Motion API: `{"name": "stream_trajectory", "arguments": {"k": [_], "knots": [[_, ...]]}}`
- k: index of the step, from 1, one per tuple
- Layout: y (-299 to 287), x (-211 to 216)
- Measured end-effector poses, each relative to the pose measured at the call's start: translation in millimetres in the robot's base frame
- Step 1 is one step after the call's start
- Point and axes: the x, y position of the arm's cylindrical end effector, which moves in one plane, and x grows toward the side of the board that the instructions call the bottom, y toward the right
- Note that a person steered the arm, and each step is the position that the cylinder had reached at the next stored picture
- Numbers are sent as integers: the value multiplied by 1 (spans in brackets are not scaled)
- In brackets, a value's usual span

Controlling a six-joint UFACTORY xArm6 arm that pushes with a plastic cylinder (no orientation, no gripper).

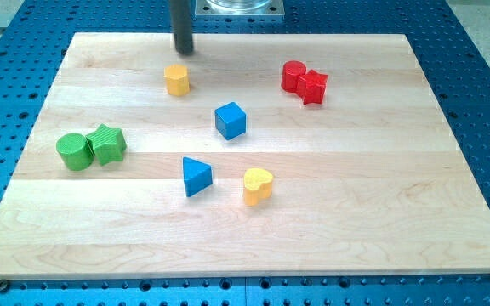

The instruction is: Move the yellow hexagon slightly to the down

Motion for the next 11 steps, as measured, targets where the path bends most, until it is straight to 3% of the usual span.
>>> {"name": "stream_trajectory", "arguments": {"k": [2, 3, 4, 8, 10, 11], "knots": [[-19, 53], [29, 40], [42, 26], [2, 42], [2, 109], [34, 108]]}}
